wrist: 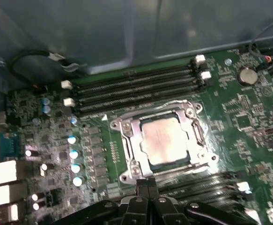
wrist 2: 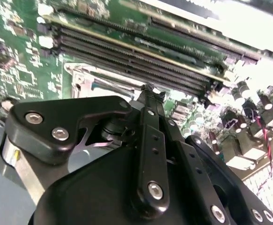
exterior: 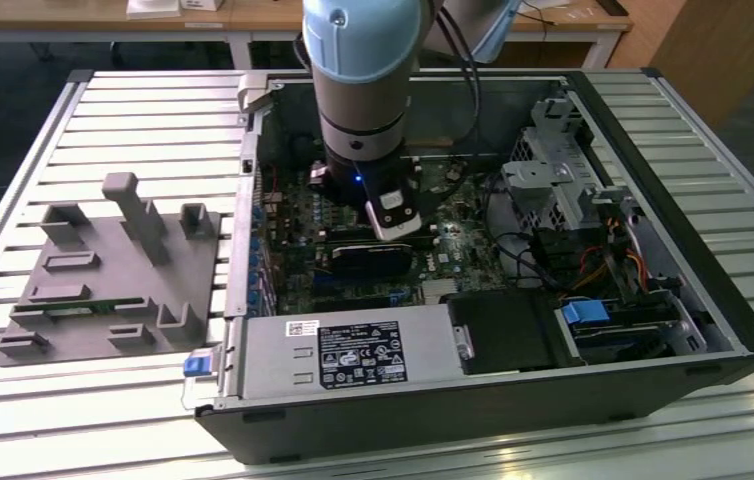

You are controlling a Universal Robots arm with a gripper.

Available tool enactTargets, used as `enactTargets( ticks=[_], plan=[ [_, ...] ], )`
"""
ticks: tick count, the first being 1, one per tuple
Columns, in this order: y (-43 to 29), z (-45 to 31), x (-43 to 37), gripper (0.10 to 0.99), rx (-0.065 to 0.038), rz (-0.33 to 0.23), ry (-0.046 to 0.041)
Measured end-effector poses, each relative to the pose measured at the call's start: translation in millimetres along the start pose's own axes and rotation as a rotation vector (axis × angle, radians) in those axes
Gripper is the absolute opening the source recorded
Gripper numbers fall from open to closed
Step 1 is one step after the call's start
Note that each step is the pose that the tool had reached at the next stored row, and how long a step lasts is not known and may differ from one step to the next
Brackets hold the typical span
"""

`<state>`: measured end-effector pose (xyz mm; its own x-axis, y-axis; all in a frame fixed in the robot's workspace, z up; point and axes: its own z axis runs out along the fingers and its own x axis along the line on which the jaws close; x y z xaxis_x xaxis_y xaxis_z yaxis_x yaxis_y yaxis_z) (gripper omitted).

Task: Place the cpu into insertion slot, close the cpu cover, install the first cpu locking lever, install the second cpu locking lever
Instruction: 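Install the second cpu locking lever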

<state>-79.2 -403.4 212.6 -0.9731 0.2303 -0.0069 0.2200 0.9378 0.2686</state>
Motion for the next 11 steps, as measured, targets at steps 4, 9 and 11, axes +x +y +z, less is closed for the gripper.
enactTargets(
  ticks=[4, 9, 11],
  plan=[
    [-2.2, 4.2, 2.0, 0.102, -0.019, 0.001, 0.0042],
    [-5.0, 10.1, 6.2, 0.102, -0.031, 0.001, 0.0071],
    [-6.0, 11.5, 8.8, 0.102, -0.035, 0.002, 0.0082]
  ],
)
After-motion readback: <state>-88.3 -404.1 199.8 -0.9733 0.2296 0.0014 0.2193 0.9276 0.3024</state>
